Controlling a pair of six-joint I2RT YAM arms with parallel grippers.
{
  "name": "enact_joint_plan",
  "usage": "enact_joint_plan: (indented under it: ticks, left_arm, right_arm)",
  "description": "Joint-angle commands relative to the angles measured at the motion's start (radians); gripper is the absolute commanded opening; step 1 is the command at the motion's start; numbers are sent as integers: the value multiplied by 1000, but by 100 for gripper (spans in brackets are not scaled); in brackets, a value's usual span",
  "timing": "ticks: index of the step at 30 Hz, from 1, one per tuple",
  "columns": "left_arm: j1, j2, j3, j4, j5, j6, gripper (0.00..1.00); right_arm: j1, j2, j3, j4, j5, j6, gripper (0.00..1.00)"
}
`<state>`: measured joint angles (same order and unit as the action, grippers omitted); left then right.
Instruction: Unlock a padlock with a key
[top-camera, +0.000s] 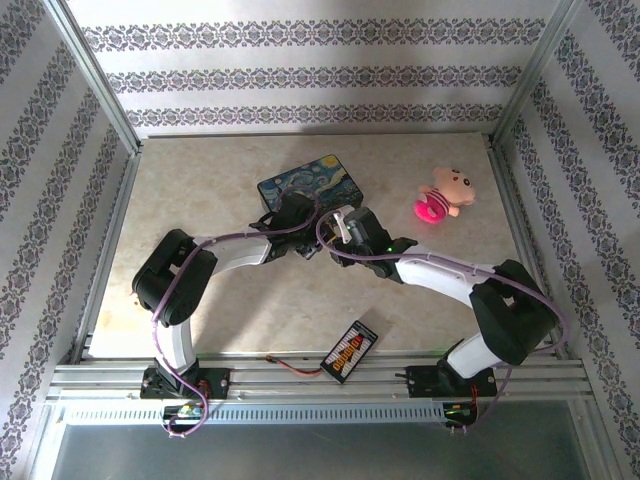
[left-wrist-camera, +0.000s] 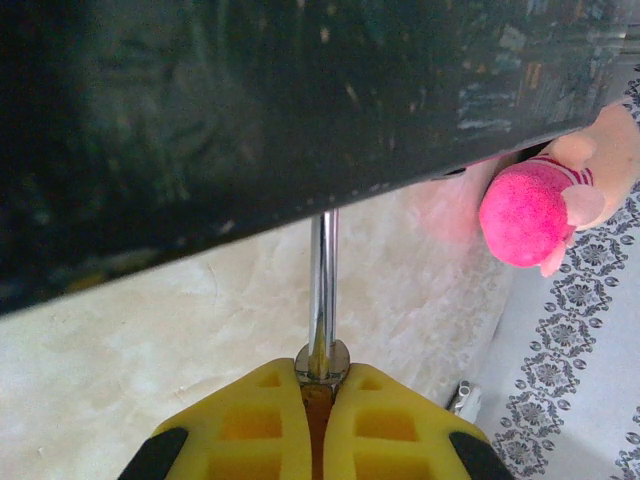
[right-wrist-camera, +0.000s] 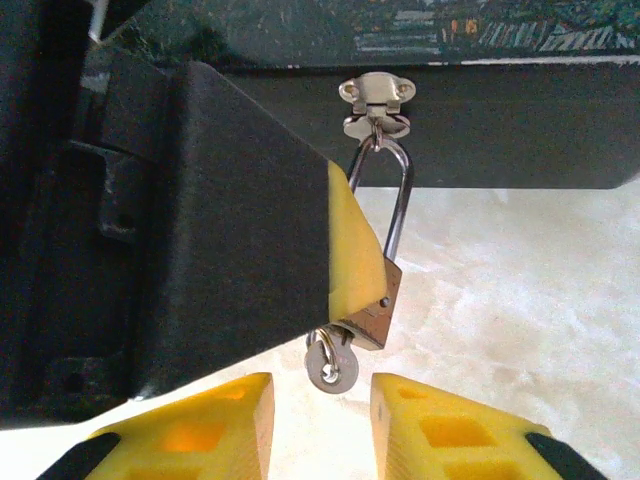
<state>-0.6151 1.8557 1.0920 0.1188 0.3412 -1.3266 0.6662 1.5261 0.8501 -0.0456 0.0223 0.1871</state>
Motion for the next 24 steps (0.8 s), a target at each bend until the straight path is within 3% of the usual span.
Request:
enact_joint_plan:
  ticks: [1,14,24]
  left_arm:
    - [-17,8,0,-120,68,-33,0]
    - [-17,7,-4,-107,97,-42,0]
    - [-17,4,-5,-105,111,-36,0]
  right_arm:
    - [15,23,43,-47,53,-55,31]
    - [49,102,95,-56,143,-91,30]
    - [49,135,74,35,191,-80,19]
